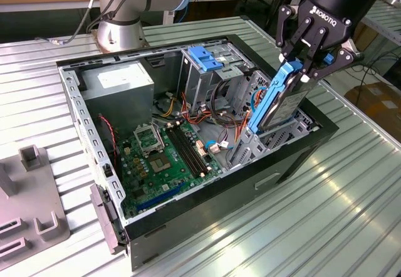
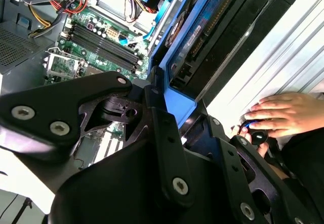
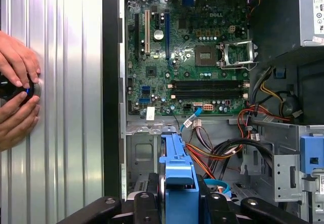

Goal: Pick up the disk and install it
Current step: 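Insert the disk into the insertion slot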

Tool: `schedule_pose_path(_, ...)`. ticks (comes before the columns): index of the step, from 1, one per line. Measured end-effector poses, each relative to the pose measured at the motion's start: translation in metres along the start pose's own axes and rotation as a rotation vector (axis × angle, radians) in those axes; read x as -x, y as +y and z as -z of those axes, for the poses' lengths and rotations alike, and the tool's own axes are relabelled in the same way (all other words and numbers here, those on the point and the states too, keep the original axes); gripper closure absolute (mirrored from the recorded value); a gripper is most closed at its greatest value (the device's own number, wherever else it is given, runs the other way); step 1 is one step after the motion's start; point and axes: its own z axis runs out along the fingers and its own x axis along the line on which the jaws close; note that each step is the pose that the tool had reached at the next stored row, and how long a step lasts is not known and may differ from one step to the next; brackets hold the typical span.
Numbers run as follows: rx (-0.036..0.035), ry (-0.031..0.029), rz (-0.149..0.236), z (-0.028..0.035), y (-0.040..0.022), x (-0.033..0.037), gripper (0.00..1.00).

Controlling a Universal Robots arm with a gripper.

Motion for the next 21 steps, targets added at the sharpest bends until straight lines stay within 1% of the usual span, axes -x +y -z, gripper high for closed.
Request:
schedule_pose_path(3,-0.0010,-0.0001,0.000,-0.0005,-0.0001,0.0000,0.63)
schedule_pose_path(7,-0.0056,0.0000,0.000,-0.0010,0.0000,0.0000,0.63)
schedule_pose_path(8,-0.0086,-0.0002,0.000,-0.0011,0.0000,0.0000,0.63)
schedule_pose_path(9,-0.0169,-0.0004,0.000,-0.0011,0.0001,0.0000,0.63)
schedule_pose_path(10,-0.0215,-0.0004,0.000,-0.0010,0.0002,0.0000,0.63)
schedule_pose_path(11,-0.0228,-0.0004,0.000,-0.0010,0.0002,0.0000,0.63)
schedule_pose_path(15,-0.0229,-0.0005,0.000,-0.0010,0.0001,0.0000,0.63)
schedule_pose_path(17,-0.0211,-0.0004,0.000,-0.0008,-0.0005,0.0001,0.63)
schedule_pose_path(21,-0.0147,-0.0005,0.000,-0.0007,-0.0017,0.0001,0.63)
